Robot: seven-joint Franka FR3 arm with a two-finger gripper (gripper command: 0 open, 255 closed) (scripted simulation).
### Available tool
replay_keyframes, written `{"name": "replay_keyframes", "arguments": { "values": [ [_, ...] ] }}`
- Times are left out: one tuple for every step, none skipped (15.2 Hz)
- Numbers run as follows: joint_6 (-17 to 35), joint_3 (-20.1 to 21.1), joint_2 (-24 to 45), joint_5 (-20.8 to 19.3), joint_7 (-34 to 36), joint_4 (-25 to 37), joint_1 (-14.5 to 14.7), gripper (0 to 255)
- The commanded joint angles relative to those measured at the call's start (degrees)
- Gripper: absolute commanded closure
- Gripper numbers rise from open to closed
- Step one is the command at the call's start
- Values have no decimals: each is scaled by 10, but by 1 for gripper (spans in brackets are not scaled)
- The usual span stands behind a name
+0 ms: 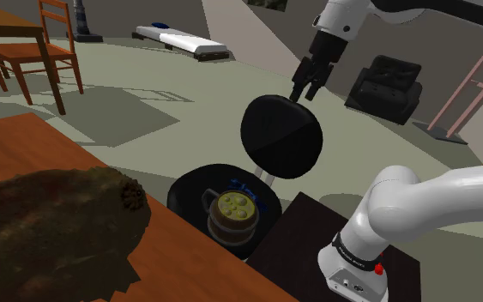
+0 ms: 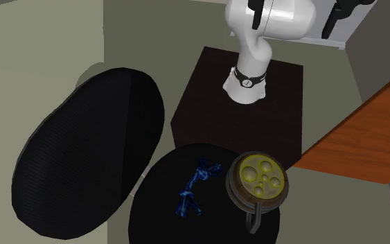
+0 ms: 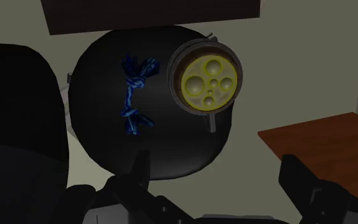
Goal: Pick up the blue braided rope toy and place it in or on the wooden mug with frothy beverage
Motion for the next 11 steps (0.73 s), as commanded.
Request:
{"name": "replay_keyframes", "arguments": {
  "values": [
    [0,0,0,0,0,0,0,0],
    [17,-2,-1,-1,-4,-20,-1,0],
    [34,-5,-2,-2,-8,-39,-2,0],
    [51,-7,-2,-4,-11,-57,-3,0],
    [68,-9,-1,-5,-15,-75,-4,0],
    [86,-12,1,-6,-19,-93,-5,0],
    [104,-14,3,-7,-23,-110,-7,0],
    [122,-17,6,-8,-27,-126,-8,0],
    [140,-19,10,-9,-31,-142,-9,0],
    [159,-22,15,-10,-35,-157,-10,0],
    [178,-25,21,-11,-39,-172,-11,0]
  ]
}}
